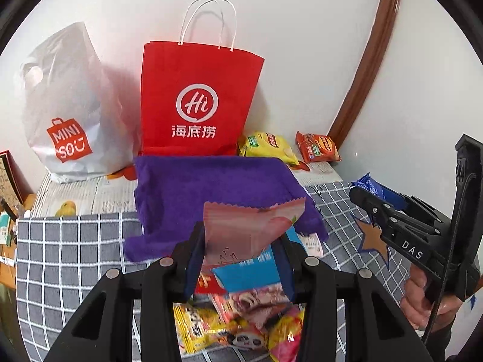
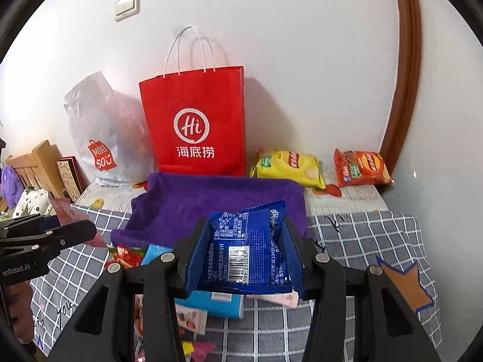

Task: Organize snacks
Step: 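Carry the pink packet and blue packet over the purple towel with both grippers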

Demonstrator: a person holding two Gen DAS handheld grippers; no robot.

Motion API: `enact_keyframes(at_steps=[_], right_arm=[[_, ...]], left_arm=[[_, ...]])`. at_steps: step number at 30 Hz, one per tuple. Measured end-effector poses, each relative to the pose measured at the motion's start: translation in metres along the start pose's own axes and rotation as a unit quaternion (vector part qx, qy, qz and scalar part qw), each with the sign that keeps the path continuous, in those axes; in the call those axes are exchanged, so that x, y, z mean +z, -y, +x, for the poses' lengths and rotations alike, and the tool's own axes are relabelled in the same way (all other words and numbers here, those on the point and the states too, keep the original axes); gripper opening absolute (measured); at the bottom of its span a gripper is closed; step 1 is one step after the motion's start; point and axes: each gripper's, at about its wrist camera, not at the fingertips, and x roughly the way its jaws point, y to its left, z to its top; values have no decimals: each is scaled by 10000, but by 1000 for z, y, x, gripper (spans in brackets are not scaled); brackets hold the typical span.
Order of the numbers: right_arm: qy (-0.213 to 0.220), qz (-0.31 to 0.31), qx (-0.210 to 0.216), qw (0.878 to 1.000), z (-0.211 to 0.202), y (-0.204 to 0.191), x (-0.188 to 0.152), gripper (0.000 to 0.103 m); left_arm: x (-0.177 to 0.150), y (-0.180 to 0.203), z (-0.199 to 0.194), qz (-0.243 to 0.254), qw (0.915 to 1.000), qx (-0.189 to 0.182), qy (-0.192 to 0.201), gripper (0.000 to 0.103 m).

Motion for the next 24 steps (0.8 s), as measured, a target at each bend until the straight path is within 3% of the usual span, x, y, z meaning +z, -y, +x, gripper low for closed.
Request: enact_keyframes(at_steps=[24], right_arm=[[-217,-64,-67,9997,107,4,43,48]], left_arm=[[54,-42,81,-240,9995,172,-144,41]])
